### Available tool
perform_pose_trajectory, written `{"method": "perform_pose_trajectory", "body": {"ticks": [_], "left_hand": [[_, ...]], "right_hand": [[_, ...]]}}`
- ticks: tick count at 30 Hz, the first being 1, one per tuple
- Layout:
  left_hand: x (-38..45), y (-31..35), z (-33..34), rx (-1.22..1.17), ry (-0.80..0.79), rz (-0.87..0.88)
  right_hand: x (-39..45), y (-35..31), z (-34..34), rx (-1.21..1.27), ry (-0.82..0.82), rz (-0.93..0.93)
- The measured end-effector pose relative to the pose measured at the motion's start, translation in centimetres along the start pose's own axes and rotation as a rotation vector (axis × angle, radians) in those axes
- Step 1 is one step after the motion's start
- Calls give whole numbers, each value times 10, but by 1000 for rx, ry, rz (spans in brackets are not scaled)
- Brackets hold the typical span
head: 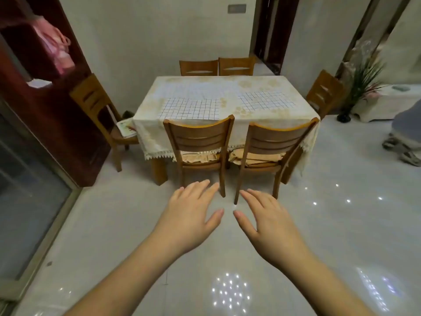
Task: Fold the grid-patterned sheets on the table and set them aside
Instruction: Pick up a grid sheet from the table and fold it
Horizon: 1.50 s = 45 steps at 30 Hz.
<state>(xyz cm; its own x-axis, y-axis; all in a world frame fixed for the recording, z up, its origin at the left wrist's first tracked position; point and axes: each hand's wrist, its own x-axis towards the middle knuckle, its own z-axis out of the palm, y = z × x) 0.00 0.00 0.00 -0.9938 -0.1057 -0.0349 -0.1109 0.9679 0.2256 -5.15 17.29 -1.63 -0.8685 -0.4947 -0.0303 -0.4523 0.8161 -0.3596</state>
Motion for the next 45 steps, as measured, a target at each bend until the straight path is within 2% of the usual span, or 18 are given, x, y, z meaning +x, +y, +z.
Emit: {"method": "perform_pose_trajectory", "body": {"ticks": [8, 14, 25, 34, 41, 45], "left_hand": [[87, 23, 17, 49, -52, 2], [129, 31, 20, 38, -33, -42], [225, -42, 8, -12, 24, -39], [323, -136, -30, 17, 93, 30], [403, -151, -34, -1, 88, 138], [448, -138, -30, -15, 65, 182]], "right_hand": [[75, 67, -19, 37, -23, -69], [125, 99, -28, -38, -75, -102], [256, 68, -10, -65, -78, -183], [368, 20, -8, -109, 71, -150], [422, 40, -17, -129, 145, -35], [452, 61, -27, -161, 119, -7]]}}
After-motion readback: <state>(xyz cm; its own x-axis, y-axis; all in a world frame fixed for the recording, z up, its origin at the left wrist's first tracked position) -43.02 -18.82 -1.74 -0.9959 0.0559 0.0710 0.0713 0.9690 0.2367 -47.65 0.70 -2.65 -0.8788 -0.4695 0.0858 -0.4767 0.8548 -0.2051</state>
